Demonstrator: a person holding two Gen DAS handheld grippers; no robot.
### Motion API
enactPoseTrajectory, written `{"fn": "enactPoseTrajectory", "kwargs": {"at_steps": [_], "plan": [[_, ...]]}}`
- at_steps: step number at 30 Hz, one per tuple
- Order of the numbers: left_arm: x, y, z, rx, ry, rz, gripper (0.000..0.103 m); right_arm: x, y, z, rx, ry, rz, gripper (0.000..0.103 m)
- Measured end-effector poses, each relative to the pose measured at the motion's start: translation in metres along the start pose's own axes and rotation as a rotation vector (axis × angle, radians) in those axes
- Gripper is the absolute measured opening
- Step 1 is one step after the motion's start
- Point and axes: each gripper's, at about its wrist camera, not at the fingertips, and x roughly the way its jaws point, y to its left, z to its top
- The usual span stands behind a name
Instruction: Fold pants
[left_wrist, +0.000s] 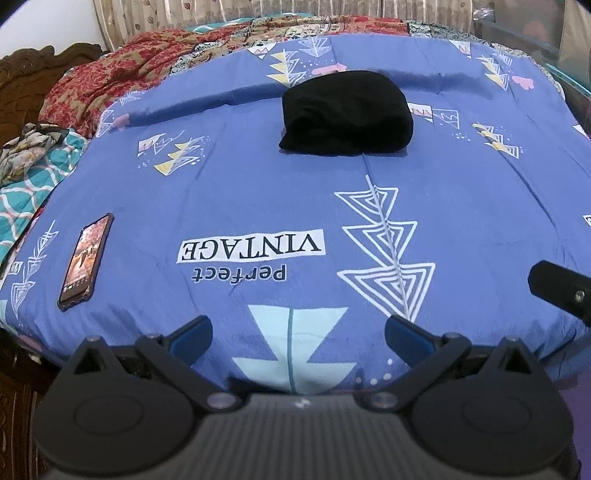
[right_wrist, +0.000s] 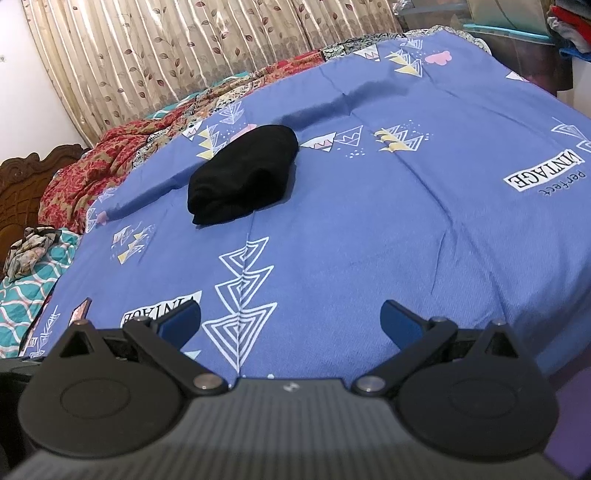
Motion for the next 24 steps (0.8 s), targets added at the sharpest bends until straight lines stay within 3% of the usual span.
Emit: {"fn": "enactPoseTrajectory", "kwargs": {"at_steps": [24], "plan": [[0.0069, 0.0004, 0.0018, -0.002, 0.022, 0.001, 0.103, 0.0032, -0.0015, 0.0000, 0.001, 0.011, 0.002, 0.103]]}}
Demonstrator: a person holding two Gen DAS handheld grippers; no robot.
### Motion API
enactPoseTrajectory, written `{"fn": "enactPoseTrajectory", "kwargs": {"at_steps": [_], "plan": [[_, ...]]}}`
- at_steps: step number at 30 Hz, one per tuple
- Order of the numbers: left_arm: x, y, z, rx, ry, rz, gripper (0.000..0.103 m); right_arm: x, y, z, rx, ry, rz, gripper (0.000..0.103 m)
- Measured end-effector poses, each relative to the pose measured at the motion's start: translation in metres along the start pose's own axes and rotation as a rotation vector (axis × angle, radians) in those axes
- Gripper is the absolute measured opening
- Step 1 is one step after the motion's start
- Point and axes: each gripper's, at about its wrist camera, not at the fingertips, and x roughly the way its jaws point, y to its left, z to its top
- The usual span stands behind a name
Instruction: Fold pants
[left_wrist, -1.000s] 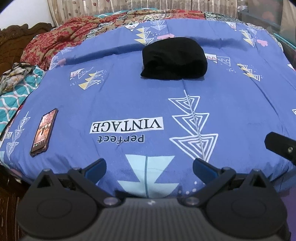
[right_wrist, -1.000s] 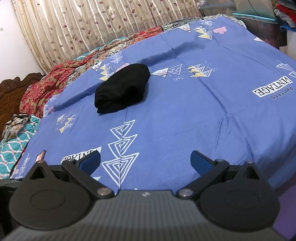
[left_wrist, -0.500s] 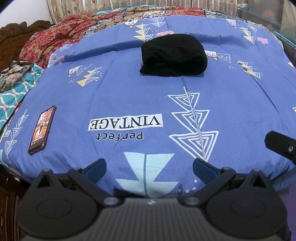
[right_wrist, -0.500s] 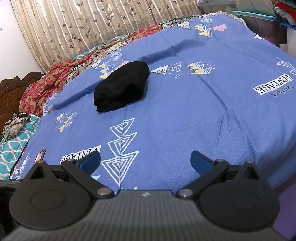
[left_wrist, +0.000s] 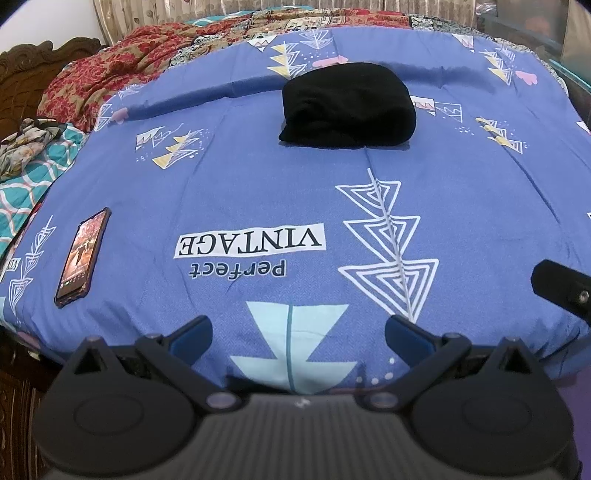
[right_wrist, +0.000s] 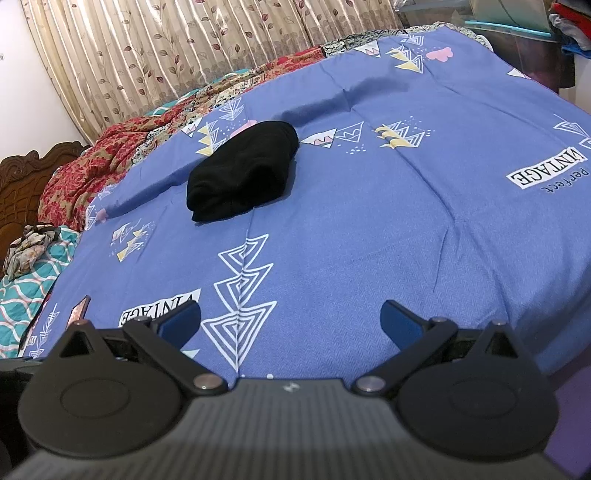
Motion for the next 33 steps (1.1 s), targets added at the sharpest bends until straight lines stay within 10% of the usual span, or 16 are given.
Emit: {"fn": "enactPoseTrajectory", "kwargs": {"at_steps": [33], "plan": [[0.016, -0.006, 0.001, 0.024, 0.042, 0.045, 0.103, 0.013, -0.010, 0.003, 0.013, 0.040, 0.002, 0.103]]}}
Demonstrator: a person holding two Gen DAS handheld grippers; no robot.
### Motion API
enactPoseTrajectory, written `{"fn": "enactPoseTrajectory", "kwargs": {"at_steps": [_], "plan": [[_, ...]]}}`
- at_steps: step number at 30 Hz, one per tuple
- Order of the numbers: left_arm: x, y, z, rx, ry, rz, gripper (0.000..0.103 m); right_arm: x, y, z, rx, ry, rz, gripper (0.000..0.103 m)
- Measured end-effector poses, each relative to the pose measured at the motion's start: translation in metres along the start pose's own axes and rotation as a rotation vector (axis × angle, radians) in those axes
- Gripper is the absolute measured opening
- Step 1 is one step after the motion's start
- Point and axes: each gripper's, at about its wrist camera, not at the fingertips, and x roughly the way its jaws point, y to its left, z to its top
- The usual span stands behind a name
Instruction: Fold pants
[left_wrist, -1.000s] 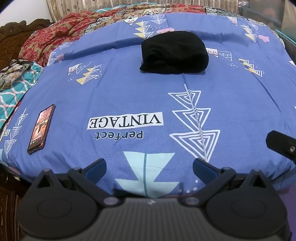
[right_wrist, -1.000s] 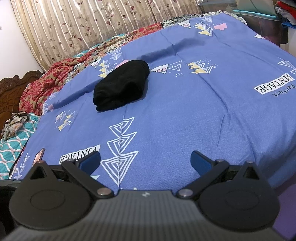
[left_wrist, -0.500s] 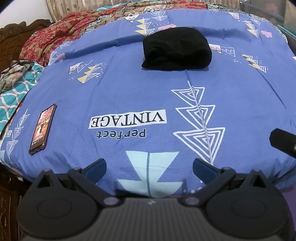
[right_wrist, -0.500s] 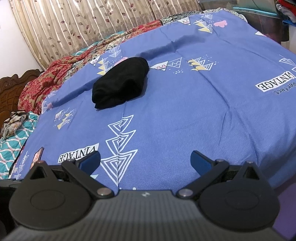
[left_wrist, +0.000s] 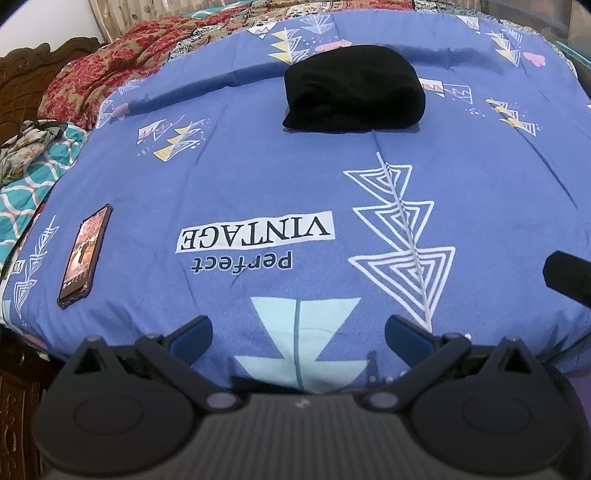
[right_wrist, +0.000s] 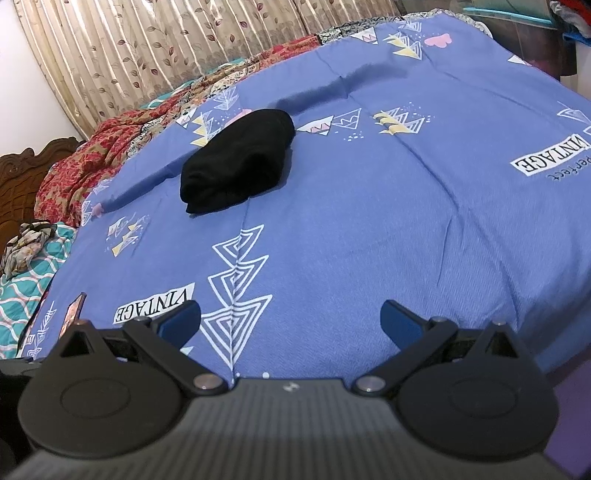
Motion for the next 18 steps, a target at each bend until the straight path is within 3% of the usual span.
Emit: {"fn": "enactPoseTrajectory", "kwargs": {"at_steps": [18], "plan": [[0.0103, -0.0028, 0.0030, 0.011, 0.025, 0.009, 0.103, 0.0064, -0.0054, 0.0020, 0.012, 0.019, -0.002, 0.103]]}}
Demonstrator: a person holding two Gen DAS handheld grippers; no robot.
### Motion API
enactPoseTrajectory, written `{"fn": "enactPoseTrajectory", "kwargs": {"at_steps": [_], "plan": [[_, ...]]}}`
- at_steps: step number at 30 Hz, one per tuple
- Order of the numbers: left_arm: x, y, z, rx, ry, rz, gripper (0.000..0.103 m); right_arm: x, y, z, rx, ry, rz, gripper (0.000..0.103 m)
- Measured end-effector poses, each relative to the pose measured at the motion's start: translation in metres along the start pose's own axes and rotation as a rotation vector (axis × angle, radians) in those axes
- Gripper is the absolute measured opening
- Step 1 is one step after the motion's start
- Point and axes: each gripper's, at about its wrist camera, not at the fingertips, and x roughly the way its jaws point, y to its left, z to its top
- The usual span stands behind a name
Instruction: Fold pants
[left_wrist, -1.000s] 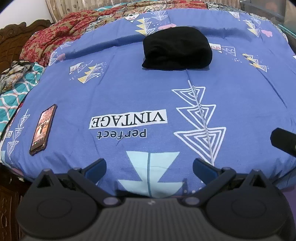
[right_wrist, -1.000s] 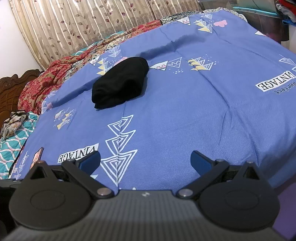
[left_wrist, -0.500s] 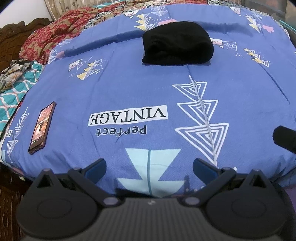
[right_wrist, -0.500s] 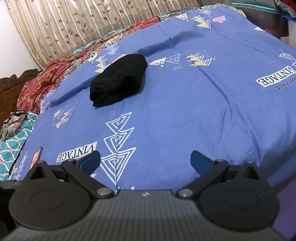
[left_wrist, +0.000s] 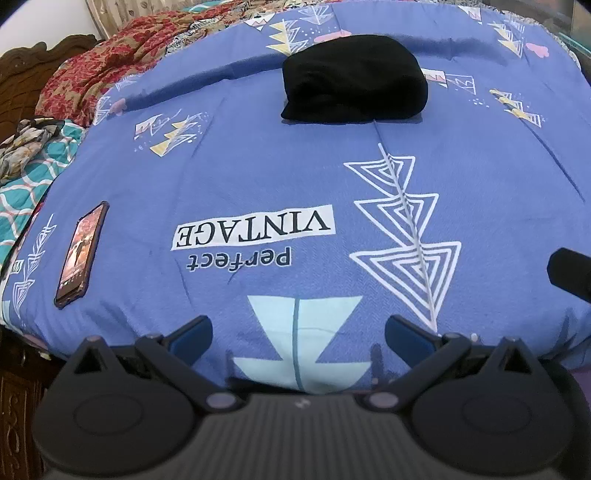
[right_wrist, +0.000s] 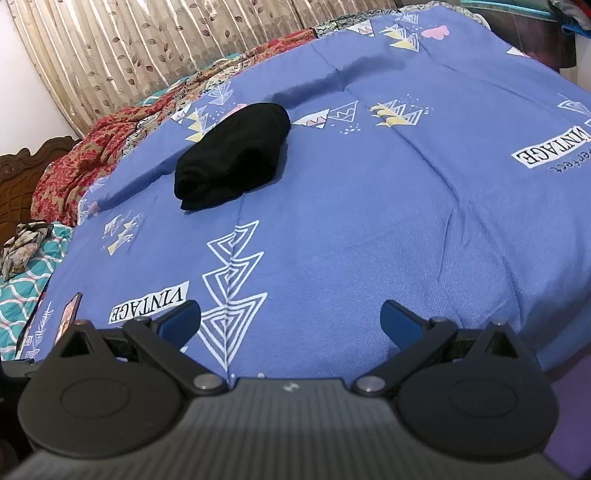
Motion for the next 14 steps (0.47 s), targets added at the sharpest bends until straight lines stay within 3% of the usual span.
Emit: {"fn": "enactPoseTrajectory", "kwargs": {"at_steps": [14], "plan": [[0.0018, -0.0060, 0.0088, 0.019, -0.023, -0.020, 0.103, 0.0084, -0.0075, 0.0057, 0.004, 0.007, -0.002, 0.103]]}}
